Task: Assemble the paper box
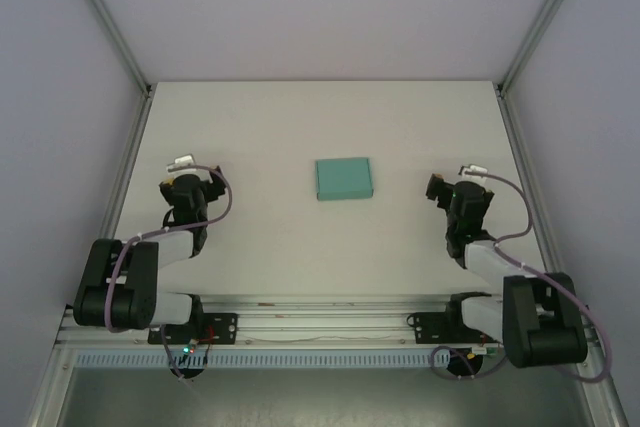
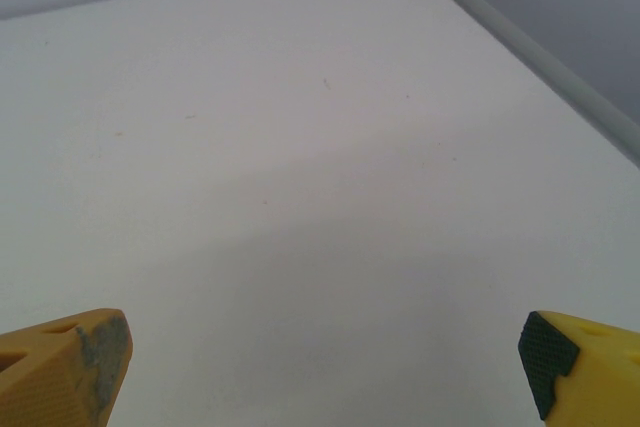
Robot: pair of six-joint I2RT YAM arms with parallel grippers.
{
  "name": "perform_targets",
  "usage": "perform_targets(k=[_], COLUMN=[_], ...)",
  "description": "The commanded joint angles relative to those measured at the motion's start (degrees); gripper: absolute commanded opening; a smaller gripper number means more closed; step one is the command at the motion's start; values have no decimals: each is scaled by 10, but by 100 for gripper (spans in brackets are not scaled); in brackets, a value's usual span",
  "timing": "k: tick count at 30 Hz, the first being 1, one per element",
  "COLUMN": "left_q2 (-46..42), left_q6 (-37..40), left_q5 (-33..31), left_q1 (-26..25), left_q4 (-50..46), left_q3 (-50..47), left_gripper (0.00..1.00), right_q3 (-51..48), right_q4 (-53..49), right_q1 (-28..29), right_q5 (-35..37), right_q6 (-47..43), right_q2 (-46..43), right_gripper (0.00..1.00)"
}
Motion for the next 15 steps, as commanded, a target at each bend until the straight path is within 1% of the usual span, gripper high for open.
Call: perform_targets(k=[1, 2, 3, 4, 5, 6, 7, 8, 9, 10, 11, 12, 13, 14, 15], left_q2=[52, 94, 117, 88, 62, 74, 95, 95, 85, 79, 87, 90, 86, 80, 85], left_q6=[29, 31, 38, 36, 28, 23, 34, 38, 34, 32, 36, 37, 35, 33, 35], left_q5=[31, 19, 20, 39, 41, 28, 29, 43, 42, 44, 43, 43, 43, 43, 43], left_q1=[8, 8, 9, 9, 10, 11, 10, 9, 10, 9, 9, 9, 9, 9, 9], left_q4=[174, 259, 320, 247, 162, 161, 193, 193, 155, 136, 163, 173, 156, 139, 152], left_q3=[-41, -59, -67, -58, -35, -23, -20, -21, -11, -6, -12, -14, -11, -7, -9], left_gripper=[100, 100, 100, 100, 100, 100, 100, 100, 100, 100, 100, 100, 100, 100, 100], right_q3=[-12, -9, -6, -6, -12, -17, -10, -4, 7, 35, 81, 91, 67, 60, 67], right_q4=[139, 142, 145, 156, 187, 220, 227, 258, 312, 238, 105, 105, 169, 182, 158], right_q1=[-7, -9, -11, -16, -20, -21, -21, -21, -21, -21, -24, -31, -32, -32, -32], right_q5=[30, 29, 23, 4, -17, -29, -37, -44, -48, -44, -40, -51, -46, -26, -13], right_q6=[-2, 4, 10, 17, 23, 20, 19, 15, 10, 11, 20, 27, 28, 35, 41], right_q2=[26, 32, 36, 42, 56, 79, 112, 157, 208, 207, 173, 186, 196, 194, 188], right_gripper=[100, 100, 100, 100, 100, 100, 100, 100, 100, 100, 100, 100, 100, 100, 100])
